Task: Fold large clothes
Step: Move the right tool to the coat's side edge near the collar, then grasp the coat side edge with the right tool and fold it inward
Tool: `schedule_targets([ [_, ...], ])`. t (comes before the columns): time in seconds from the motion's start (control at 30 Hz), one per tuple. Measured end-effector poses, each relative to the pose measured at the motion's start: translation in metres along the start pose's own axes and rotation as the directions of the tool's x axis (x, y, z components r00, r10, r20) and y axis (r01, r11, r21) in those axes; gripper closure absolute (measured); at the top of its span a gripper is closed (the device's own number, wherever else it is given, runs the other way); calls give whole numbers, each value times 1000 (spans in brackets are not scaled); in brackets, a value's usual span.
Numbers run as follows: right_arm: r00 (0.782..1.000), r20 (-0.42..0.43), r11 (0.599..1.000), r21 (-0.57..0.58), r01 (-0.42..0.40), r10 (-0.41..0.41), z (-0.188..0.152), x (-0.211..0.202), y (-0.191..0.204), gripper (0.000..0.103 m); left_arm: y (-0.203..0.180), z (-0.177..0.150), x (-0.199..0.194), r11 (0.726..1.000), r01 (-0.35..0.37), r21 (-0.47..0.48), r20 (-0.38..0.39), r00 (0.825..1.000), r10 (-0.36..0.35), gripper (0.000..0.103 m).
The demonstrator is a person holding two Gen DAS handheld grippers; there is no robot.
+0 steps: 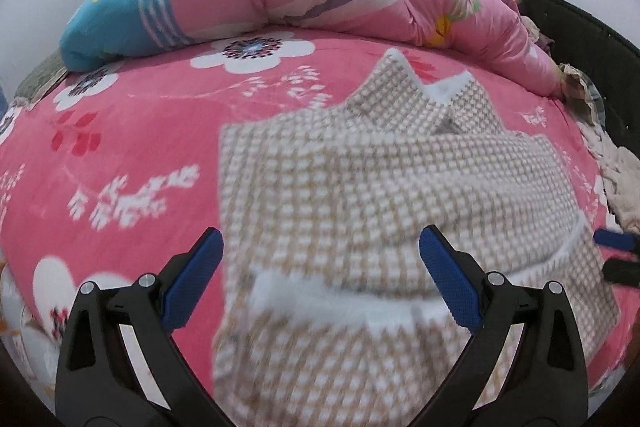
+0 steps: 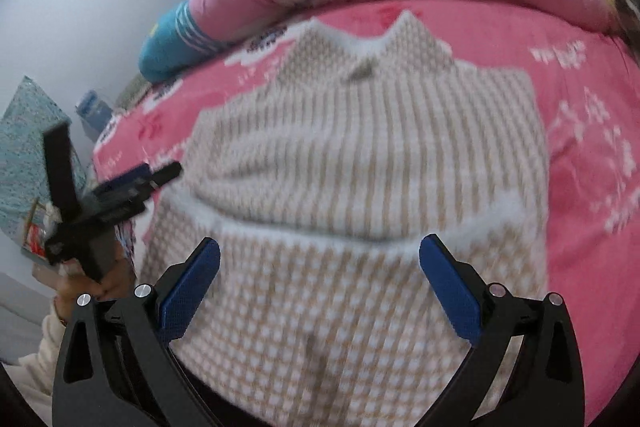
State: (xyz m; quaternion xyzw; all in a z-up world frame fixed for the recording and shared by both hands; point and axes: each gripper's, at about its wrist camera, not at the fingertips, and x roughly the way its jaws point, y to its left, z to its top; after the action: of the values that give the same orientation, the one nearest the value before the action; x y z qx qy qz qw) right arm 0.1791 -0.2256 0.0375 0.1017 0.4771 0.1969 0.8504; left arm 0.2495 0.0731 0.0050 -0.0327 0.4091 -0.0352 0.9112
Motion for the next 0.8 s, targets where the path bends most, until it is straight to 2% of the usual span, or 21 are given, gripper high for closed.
schedule_targets([
  [0.17,999,14,999,-4,-46,46,65,13,-15,6,-6,29,35,1000,22,-19,-16,1000,-22,8],
  [0.3,1000,3,1000,19,-24,24,120,44,-31,6,-9,51,69,999,29,-27,-38,999,-30,8],
  [0.4,999,-8,999,25,46,-46,161,76,-41,6,-9,59,97,1000,-4,-27,-67,998,3,8],
  [0.5,991,-30,990,43,132,-131,197,113,-60,8,-6,55,121,998,-68,-11,-106,992,67,8],
  [0.6,981,-65,979,80,190,-185,224,147,-80,9,0,51,129,998,-50,-38,-115,992,46,7],
  [0.73,975,-117,969,141,203,-188,244,180,-109,20,0,51,131,998,-51,-34,-119,992,47,7],
  [0.8,977,-146,966,184,183,-158,245,191,-120,33,1,50,131,998,-50,-35,-116,992,46,7],
])
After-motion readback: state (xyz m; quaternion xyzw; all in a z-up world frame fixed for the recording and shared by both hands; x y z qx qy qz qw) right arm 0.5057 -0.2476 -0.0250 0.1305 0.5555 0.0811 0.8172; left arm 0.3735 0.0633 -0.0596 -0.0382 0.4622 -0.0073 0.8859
